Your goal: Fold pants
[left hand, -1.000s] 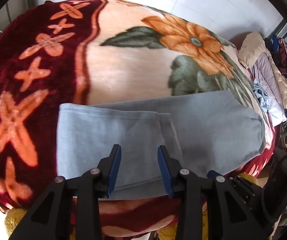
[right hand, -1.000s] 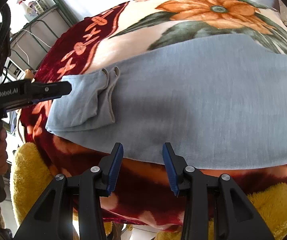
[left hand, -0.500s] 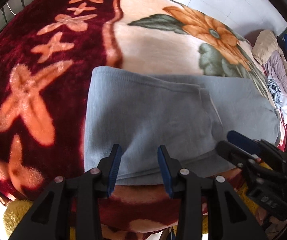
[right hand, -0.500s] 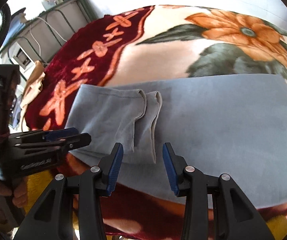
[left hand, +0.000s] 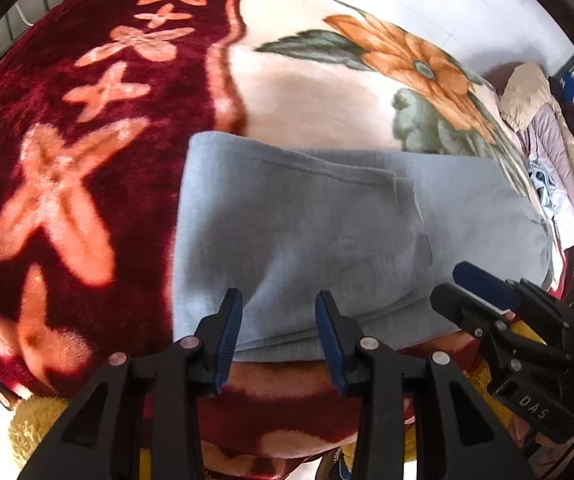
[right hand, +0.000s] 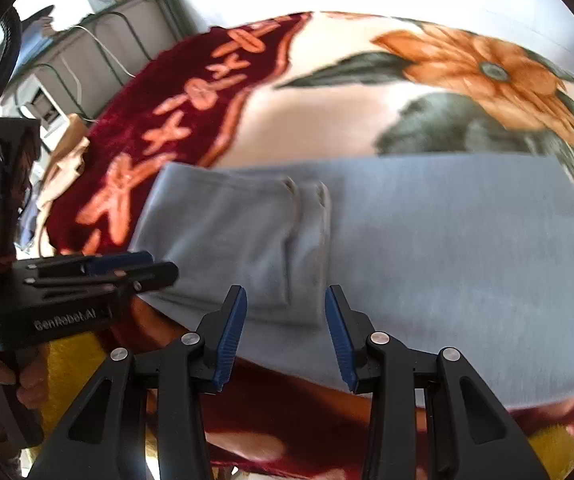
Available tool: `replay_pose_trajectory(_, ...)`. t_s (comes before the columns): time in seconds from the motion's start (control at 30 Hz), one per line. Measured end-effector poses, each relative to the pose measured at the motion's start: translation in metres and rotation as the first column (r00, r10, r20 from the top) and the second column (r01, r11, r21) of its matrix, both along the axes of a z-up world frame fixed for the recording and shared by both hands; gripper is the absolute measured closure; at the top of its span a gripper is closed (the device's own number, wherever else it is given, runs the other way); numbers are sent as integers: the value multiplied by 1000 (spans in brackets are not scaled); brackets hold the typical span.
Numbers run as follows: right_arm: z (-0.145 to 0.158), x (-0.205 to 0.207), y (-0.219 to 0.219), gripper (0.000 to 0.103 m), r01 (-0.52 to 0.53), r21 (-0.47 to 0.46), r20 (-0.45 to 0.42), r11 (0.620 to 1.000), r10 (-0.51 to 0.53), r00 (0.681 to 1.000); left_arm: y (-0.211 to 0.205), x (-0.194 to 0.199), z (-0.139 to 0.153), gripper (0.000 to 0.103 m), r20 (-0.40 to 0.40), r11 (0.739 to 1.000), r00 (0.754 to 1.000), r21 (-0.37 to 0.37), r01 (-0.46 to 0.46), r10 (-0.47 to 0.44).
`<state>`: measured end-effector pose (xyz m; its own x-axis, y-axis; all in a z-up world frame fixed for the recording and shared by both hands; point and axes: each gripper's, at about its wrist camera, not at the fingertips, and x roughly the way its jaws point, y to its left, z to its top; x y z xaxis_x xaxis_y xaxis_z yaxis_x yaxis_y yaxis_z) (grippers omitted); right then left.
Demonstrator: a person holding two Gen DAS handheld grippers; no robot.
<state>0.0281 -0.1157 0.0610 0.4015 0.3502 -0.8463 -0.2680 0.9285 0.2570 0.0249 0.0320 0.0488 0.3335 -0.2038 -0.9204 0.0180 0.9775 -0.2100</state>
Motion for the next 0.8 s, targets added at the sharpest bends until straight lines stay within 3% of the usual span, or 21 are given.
replay_pose_trajectory(0.2, -39, 11, 9, 61, 0, -60, -75, 998, -5, 997, 22, -9, 7, 60, 21, 998, 998, 8, -54, 54)
replay_pose_trajectory(0.37, -31, 7, 2, 61, 26, -60, -86, 998, -31, 996, 38, -9, -3, 60, -2, 996, 996, -4, -91, 91)
replay_pose_trajectory(0.8, -12, -15, -27, 61, 155, -62, -108, 986, -161, 981, 49, 0, -15, 57, -1, 986, 996, -143, -90, 91)
